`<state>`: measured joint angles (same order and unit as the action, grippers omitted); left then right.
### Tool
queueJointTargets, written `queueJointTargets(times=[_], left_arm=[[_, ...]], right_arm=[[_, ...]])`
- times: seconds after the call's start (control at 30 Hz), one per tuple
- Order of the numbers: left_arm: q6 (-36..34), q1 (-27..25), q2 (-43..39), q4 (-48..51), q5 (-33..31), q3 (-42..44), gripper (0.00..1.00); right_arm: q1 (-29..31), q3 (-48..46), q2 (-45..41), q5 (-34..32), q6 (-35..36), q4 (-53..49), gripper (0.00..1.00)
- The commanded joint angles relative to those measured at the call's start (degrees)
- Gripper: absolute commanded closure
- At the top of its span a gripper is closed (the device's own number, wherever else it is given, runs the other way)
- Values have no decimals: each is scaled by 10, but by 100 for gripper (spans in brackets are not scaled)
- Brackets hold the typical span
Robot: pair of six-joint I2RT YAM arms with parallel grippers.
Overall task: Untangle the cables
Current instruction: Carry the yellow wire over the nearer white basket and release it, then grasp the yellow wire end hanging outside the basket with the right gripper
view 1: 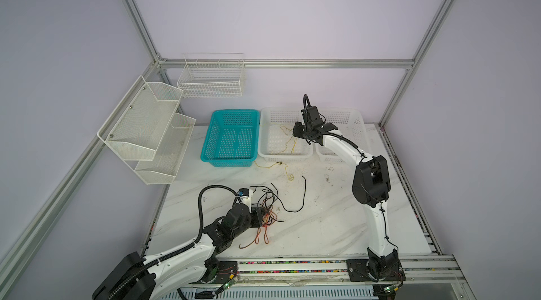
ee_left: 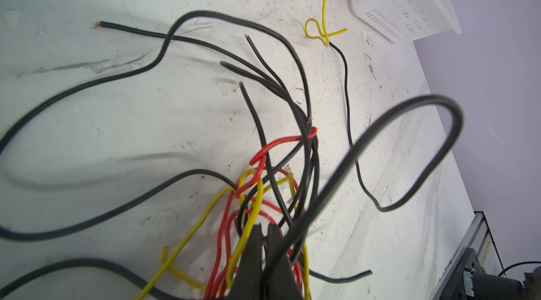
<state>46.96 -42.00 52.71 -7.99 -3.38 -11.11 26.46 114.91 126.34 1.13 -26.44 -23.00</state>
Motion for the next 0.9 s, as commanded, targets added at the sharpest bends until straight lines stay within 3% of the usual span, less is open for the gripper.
queueJointTargets(times=[0.0, 0.23, 0.43, 0.57, 0.87], left_arm=[[0, 3, 3, -1, -8, 13, 100], [-1, 3, 26, -15, -2, 5, 100], [-2, 3, 30, -20, -7, 8, 100], [-5, 3, 44, -28, -8, 5, 100], [-9, 3, 67, -44, -4, 3, 100]], right_arm=[[2, -2, -36, -9, 4, -11, 72], [8, -67, -103, -3, 12, 9, 65], [32, -234, -221, 32, 25, 94, 53], [53, -311, -265, 62, 37, 117, 51], [118, -466, -315, 37, 68, 153, 46]])
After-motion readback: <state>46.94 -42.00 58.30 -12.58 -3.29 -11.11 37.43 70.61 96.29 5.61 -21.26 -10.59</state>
